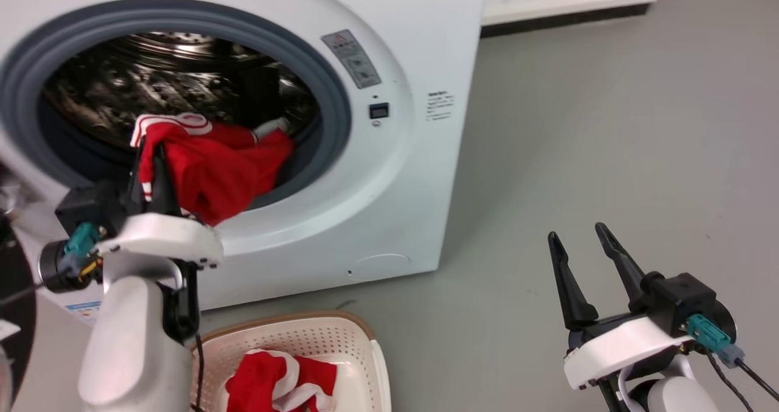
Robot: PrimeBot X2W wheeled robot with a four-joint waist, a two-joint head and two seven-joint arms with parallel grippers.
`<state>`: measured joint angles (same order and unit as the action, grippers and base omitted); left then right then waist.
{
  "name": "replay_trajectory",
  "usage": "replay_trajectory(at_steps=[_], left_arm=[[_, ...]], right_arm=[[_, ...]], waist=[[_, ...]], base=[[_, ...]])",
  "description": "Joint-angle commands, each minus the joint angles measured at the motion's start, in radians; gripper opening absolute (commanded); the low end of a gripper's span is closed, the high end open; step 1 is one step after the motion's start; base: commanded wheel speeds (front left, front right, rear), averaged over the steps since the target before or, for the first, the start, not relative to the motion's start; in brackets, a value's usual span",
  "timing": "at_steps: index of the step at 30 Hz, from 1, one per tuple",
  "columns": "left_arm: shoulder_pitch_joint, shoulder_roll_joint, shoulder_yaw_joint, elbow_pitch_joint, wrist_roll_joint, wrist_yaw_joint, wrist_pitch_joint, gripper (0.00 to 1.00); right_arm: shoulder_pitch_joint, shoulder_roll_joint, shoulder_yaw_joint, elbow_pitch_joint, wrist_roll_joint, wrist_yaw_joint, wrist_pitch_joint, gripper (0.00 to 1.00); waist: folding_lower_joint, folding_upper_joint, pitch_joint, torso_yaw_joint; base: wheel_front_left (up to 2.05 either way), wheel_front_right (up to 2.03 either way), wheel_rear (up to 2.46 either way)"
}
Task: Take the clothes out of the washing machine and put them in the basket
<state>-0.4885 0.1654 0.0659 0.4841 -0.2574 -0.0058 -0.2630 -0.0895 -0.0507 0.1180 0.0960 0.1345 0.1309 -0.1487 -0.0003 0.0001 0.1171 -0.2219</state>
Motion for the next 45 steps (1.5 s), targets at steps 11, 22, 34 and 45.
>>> replay_trajectory(at_steps=[11, 22, 34, 45], left_arm=[[0.341, -0.095, -0.071, -0.499, 0.053, 0.028, -0.002, 0.00], [0.604, -0.113, -0.202, -0.529, -0.025, 0.098, 0.064, 0.00], [0.427, -0.114, -0.332, -0.083, -0.110, 0.052, 0.017, 0.00], [0.074, -0.112, -0.279, 0.319, -0.129, 0.072, -0.004, 0.00]], right_arm=[[0.092, 0.001, -0.034, -0.068, -0.030, 0.000, 0.059, 1.00], [0.078, 0.001, -0.033, -0.124, -0.037, 0.000, 0.078, 1.00], [-0.017, 0.001, -0.009, -0.135, -0.038, 0.000, 0.054, 1.00], [-0.140, 0.001, 0.025, -0.133, -0.016, 0.000, 0.012, 1.00]], waist=[[0.0003, -0.0001, -0.091, 0.113], [0.0003, -0.0001, -0.006, 0.150], [0.0003, -0.0001, 0.197, 0.132], [0.0003, -0.0001, 0.476, 0.055]], base=[[0.00, 0.00, 0.00], [0.00, 0.00, 0.00], [0.00, 0.00, 0.00], [0.00, 0.00, 0.00]])
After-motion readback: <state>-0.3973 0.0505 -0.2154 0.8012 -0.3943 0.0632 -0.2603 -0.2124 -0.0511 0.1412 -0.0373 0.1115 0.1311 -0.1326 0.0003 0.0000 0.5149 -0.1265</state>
